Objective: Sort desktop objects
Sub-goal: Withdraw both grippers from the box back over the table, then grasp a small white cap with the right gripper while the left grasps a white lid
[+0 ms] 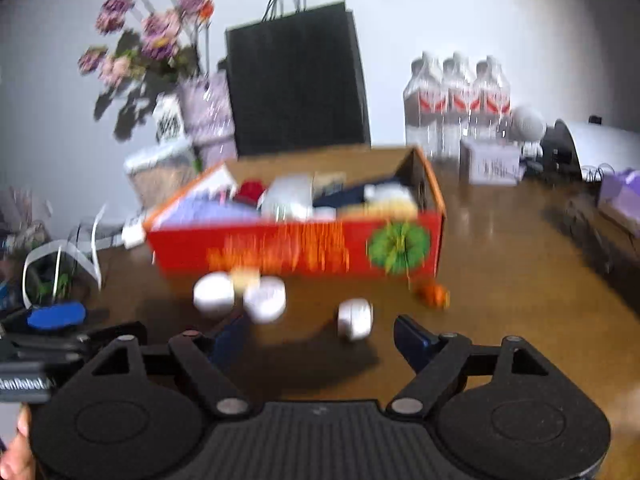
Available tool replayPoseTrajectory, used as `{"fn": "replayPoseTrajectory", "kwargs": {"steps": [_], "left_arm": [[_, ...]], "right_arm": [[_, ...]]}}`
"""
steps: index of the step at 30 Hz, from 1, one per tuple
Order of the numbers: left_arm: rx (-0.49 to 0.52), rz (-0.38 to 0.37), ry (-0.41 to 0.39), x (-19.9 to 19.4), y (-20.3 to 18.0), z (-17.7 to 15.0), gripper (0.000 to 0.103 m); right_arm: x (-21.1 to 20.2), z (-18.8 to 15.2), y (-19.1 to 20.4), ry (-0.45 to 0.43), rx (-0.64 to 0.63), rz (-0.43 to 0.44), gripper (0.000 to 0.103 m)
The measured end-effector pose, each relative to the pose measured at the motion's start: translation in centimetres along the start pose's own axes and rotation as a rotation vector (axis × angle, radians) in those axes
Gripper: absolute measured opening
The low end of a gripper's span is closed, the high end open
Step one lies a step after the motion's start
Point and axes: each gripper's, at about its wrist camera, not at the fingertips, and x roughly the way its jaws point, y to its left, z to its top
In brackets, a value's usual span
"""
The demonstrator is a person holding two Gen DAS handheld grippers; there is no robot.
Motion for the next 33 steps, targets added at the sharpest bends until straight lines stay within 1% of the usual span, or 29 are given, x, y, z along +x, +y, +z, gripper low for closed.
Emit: {"fn": "replayPoseTrajectory", "kwargs": {"steps": [2, 4, 5, 7, 9, 10, 12, 16, 18, 24, 27, 31, 32, 33], "left_arm": [[-0.012, -0.006, 0.017, -0.9, -0.1, -1.7, 0.103], [-0.023, -0.01, 0.011, -1.9, -0.3, -3.0, 0.103], [-0.029, -0.012, 0.003, -2.5, -0.4, -3.7, 0.103], [-0.025, -0.007, -0.005, -3.3, -0.4, -4.7, 0.103], [-0.02, 0.017, -0.021, -3.6, -0.3, -5.4, 0.103], [-0.025, 0.022, -0.016, -3.6, -0.2, -5.5, 0.103], [-0.048, 0.017, -0.005, -3.6, 0.2, -5.3, 0.103], [-0.062, 0.031, 0.006, -3.5, 0.2, -5.5, 0.103], [-0.049, 0.041, 0.004, -3.5, -0.1, -5.6, 0.103], [0.031, 0.049, 0.024, -3.0, -1.5, -5.5, 0.103], [0.045, 0.066, 0.051, -2.6, -1.7, -5.6, 0.103], [0.02, 0.048, 0.08, -1.9, -1.1, -5.2, 0.103], [0.012, 0.035, 0.082, -1.6, -0.9, -4.8, 0.103], [0.004, 0.028, 0.084, -1.2, -0.7, -4.4, 0.103]], "right_arm": [[-0.7, -1.8, 0.1, 0.015, -0.003, 0.002, 0.08], [-1.8, -3.4, 0.4, 0.016, -0.005, 0.024, 0.08], [-2.3, -4.0, 0.5, 0.01, -0.015, 0.038, 0.081], [-3.2, -5.3, 0.7, -0.013, -0.03, 0.044, 0.086], [-3.8, -6.1, 0.7, -0.029, -0.034, 0.055, 0.086], [-4.0, -6.2, 0.6, -0.04, -0.023, 0.064, 0.086], [-4.1, -6.3, 0.2, -0.049, -0.005, 0.092, 0.088], [-3.9, -6.3, -0.6, -0.051, 0.052, 0.098, 0.089], [-3.8, -6.4, -0.7, -0.053, 0.066, 0.1, 0.089], [-3.2, -6.4, -0.2, -0.019, 0.056, 0.093, 0.089], [-2.9, -6.2, -0.2, 0.001, 0.062, 0.082, 0.089], [-2.3, -5.3, -0.7, 0.002, 0.071, 0.047, 0.088], [-2.1, -5.0, -0.9, -0.013, 0.063, 0.025, 0.088], [-1.7, -4.5, -1.0, -0.034, 0.038, -0.019, 0.088]]}}
